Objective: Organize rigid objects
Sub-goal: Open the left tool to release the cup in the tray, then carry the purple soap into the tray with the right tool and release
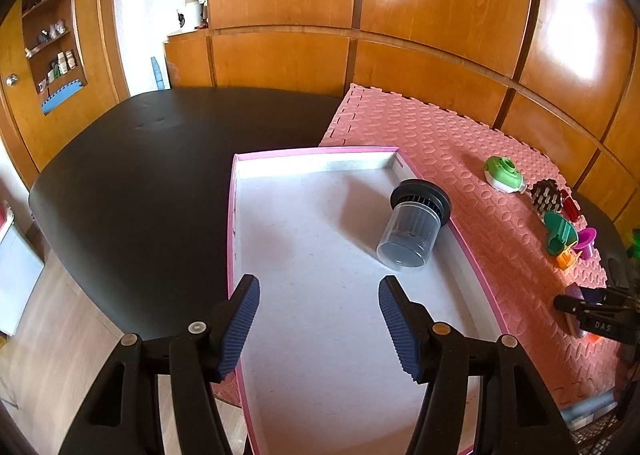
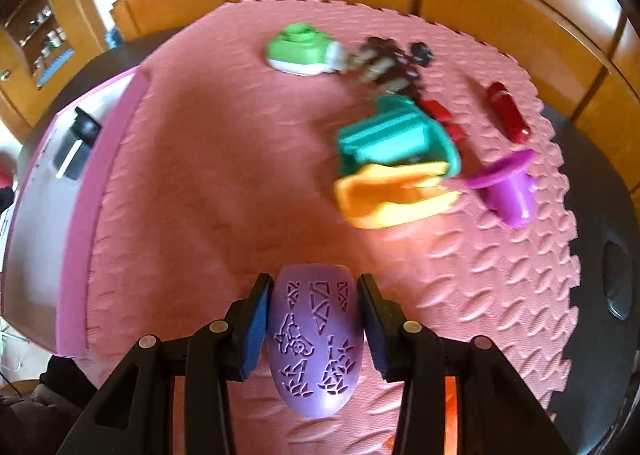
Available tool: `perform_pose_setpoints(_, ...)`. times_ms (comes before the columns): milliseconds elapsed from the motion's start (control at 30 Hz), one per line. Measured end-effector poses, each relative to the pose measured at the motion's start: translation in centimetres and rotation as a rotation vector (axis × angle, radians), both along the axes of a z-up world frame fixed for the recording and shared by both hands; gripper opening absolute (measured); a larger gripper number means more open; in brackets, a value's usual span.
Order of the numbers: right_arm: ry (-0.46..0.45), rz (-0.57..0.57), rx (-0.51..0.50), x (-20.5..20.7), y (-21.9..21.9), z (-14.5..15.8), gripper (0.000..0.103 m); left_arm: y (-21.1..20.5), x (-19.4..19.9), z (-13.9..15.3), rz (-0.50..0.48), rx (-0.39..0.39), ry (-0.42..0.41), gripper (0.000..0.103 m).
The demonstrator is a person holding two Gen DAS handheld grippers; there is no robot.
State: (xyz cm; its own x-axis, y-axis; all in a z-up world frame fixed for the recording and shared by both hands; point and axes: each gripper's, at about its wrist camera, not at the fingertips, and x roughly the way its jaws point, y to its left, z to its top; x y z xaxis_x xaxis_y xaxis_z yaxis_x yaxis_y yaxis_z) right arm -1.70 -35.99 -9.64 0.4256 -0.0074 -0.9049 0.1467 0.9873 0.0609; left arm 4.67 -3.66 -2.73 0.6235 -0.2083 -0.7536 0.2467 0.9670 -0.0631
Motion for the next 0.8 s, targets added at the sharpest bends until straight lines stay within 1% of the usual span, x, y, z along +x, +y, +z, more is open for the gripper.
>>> perform_pose_setpoints(100, -0.015, 0.015, 0.055, 0.1, 0.8, 0.3, 0.043, 0.2, 0.0, 0.0, 0.003, -0.004, -0.001, 0.063)
perform_pose_setpoints(200, -0.029, 0.043, 0.052, 0.4, 2.2, 0.5, 0.043, 0.5, 0.0, 0.0, 0.008, -0.011, 0.003, 0.063)
perform_pose_setpoints(367, -0.029, 0.046, 0.071, 0.8, 3.6, 0.2, 0.043, 1.0, 0.0, 0.0, 0.013, -0.019, 0.001, 0.063)
perform_pose_setpoints(533, -0.112, 0.094, 0.085, 1.3, 5.8, 2.3, 0.043, 1.3, 0.1, -0.2, 0.021, -0.031, 0.012, 0.063)
perform_pose_setpoints(667, -0.125, 0.107, 0.095, 1.9, 6.9, 2.7, 0.043, 1.6, 0.1, -0.1, 0.025, -0.036, 0.011, 0.063)
perform_pose_setpoints(733, -0.152, 0.119, 0.117, 2.3, 7.6, 3.5, 0.043, 1.8, 0.2, -0.1, 0.031, -0.039, 0.009, 0.063)
perform_pose_setpoints(800, -0.188, 0.157, 0.136, 2.6, 8.8, 4.6, 0.043, 2.1, 0.3, 0.0, 0.042, -0.046, 0.009, 0.063)
